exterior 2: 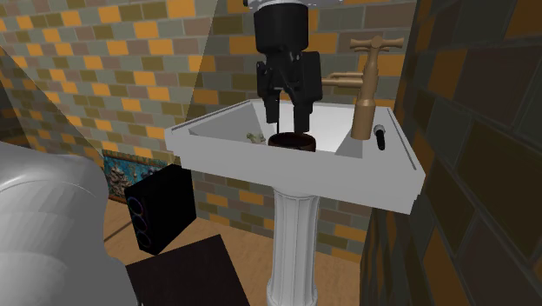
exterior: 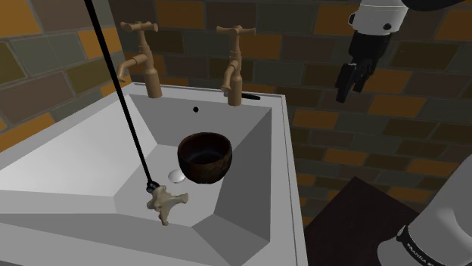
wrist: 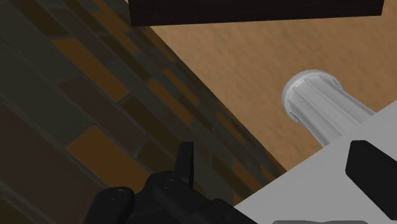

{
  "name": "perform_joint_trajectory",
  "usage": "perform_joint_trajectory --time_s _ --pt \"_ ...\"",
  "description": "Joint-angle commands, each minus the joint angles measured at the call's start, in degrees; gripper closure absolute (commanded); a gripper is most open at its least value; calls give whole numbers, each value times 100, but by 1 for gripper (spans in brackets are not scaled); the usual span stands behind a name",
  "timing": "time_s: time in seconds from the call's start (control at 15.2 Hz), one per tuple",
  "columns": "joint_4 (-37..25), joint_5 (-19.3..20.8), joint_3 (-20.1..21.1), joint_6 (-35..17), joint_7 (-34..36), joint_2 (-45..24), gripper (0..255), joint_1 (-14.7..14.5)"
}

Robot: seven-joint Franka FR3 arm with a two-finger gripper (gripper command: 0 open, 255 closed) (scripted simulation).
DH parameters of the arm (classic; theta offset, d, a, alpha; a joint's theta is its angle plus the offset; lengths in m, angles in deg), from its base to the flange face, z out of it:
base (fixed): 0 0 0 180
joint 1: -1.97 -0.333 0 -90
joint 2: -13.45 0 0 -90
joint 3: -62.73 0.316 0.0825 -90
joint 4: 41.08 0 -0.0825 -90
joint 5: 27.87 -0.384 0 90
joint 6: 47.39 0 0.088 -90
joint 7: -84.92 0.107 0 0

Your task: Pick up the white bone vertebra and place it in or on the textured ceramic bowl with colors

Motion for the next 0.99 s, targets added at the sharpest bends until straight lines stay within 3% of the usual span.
perform_joint_trajectory --time_s 0.0,0.92 --pt "0 0 0 0 0 0 0 0" --pt "-402 -668 1334 -1289 1303 -1674 0 -631"
